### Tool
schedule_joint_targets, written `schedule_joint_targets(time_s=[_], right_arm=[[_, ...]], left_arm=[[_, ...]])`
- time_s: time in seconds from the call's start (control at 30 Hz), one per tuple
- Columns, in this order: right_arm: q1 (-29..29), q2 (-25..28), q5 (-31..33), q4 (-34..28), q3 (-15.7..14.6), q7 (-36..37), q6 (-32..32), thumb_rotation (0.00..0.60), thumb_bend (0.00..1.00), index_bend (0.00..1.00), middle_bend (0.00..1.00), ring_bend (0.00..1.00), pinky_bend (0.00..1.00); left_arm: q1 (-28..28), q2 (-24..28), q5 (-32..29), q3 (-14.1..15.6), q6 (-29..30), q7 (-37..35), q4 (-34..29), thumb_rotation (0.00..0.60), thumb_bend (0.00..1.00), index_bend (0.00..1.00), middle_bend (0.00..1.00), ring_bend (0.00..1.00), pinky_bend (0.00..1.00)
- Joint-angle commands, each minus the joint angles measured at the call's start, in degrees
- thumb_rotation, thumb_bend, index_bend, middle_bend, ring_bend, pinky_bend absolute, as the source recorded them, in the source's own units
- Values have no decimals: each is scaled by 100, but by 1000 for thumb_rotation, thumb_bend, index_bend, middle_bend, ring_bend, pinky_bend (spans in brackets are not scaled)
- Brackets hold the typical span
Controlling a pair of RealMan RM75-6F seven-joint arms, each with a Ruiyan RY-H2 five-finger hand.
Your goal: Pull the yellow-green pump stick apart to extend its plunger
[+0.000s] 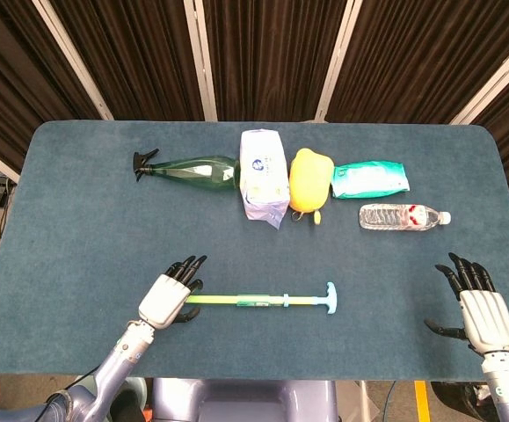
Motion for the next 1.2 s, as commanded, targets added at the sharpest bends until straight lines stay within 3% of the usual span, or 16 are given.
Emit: schedule_joint_targets(time_s=[0.03, 0.33, 0.53, 0.77, 0.93, 1.2], right_arm=[[5, -5, 3, 7, -3, -11, -9, 600, 38, 162, 25, 0, 51], [7, -28, 50, 19, 8, -73, -20, 600, 39, 167, 23, 0, 51], [97, -168, 126, 204, -66, -15, -334, 600, 105, 256, 30, 0, 51], [328, -864, 64, 527, -128, -241, -693, 600, 173, 349, 43, 0, 51], [536, -1328, -116, 570, -85, -722, -751, 600, 199, 358, 44, 0, 50], [842, -1866, 104, 329, 160, -1348, -945, 600, 235, 358, 44, 0, 51]], left_arm=[[-10, 6, -20, 35, -10, 39, -37, 600, 332, 476, 0, 42, 223], [0, 38, -29, 98, 92, 106, -160, 600, 460, 551, 12, 42, 223], [28, 114, 29, 156, 264, 75, -263, 600, 506, 598, 62, 43, 223], [-7, 263, 30, 186, 316, 18, -349, 600, 506, 619, 93, 54, 223], [-47, 269, -15, 171, 281, -53, -307, 600, 495, 622, 94, 54, 223], [-148, 165, 13, 222, 230, -193, -194, 600, 484, 624, 95, 54, 223]])
